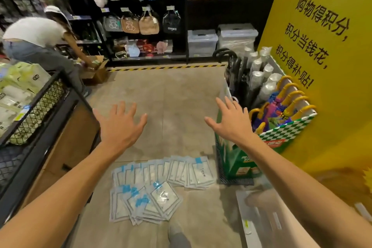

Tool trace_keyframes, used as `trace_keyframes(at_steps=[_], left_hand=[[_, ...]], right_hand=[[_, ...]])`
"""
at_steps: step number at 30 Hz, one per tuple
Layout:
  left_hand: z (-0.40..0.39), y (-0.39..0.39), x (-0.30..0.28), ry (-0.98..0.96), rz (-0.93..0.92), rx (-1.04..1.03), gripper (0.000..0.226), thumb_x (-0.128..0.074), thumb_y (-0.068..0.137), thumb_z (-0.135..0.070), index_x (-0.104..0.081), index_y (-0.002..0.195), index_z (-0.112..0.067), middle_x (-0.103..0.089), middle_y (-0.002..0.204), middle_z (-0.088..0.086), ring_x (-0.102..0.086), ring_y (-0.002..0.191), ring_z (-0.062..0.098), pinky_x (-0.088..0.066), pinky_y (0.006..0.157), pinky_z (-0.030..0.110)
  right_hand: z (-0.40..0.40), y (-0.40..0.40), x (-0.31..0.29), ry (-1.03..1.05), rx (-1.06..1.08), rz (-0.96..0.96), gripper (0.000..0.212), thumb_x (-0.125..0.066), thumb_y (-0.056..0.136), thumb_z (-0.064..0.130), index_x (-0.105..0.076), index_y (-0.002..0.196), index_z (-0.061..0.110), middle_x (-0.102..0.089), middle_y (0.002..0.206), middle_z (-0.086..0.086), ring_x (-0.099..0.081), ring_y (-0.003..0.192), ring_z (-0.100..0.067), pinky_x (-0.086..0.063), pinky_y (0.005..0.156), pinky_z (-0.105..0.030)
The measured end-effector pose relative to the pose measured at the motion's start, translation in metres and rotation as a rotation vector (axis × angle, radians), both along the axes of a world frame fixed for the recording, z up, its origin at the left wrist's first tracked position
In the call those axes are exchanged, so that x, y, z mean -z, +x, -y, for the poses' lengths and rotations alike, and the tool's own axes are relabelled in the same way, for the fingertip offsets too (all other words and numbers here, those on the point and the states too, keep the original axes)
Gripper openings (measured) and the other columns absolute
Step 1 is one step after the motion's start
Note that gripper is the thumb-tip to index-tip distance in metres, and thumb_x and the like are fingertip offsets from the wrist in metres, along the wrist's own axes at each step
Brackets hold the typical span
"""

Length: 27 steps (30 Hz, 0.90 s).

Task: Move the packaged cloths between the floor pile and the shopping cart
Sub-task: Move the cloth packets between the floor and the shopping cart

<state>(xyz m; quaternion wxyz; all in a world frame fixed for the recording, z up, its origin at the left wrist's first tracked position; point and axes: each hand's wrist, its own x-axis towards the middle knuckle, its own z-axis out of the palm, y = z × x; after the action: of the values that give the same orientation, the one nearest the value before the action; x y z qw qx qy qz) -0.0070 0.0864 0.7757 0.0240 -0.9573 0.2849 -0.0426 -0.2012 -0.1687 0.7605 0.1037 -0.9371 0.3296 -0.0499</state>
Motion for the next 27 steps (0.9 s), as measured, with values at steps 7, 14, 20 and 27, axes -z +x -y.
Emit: trace_keyframes(at_steps=[7, 14, 20, 27], left_hand=[[0.077, 0.084, 0.071, 0.033, -0.113, 0.059, 0.087, -0.003, 0.088, -0.076, -0.029, 0.158, -0.031, -0.028, 0.165, 0.010, -0.025, 0.152, 0.031, -0.017, 0.119, 0.067], [0.121, 0.136, 0.150, 0.148, -0.176, 0.103, 0.075, -0.013, 0.097, -0.070, -0.018, 0.161, -0.032, -0.018, 0.169, 0.006, -0.016, 0.156, 0.026, 0.000, 0.119, 0.069], [0.142, 0.153, 0.250, 0.235, -0.236, 0.123, 0.072, -0.014, 0.100, -0.062, -0.014, 0.163, -0.027, -0.016, 0.169, 0.006, -0.017, 0.155, 0.025, -0.005, 0.117, 0.069], [0.159, 0.168, 0.416, 0.319, -0.277, 0.121, 0.079, -0.005, 0.096, -0.064, -0.020, 0.162, -0.022, -0.021, 0.168, 0.008, -0.023, 0.154, 0.028, 0.016, 0.117, 0.062]], right_hand=[[0.053, 0.047, 0.039, -0.011, 0.078, -0.035, 0.090, -0.046, 0.093, 0.075, -0.025, 0.163, 0.024, -0.023, 0.170, -0.011, -0.025, 0.155, -0.037, -0.023, 0.123, -0.057], [0.096, 0.092, 0.105, 0.028, 0.097, -0.113, 0.093, -0.039, 0.091, 0.078, -0.029, 0.162, 0.019, -0.028, 0.168, -0.015, -0.026, 0.154, -0.038, -0.026, 0.123, -0.054], [0.127, 0.120, 0.215, 0.105, 0.109, -0.165, 0.099, -0.025, 0.086, 0.084, -0.033, 0.161, 0.020, -0.033, 0.167, -0.013, -0.028, 0.153, -0.038, -0.025, 0.125, -0.053], [0.165, 0.140, 0.385, 0.179, 0.107, -0.262, 0.090, -0.042, 0.093, 0.075, -0.029, 0.162, 0.018, -0.027, 0.169, -0.013, -0.024, 0.155, -0.036, -0.021, 0.126, -0.053]])
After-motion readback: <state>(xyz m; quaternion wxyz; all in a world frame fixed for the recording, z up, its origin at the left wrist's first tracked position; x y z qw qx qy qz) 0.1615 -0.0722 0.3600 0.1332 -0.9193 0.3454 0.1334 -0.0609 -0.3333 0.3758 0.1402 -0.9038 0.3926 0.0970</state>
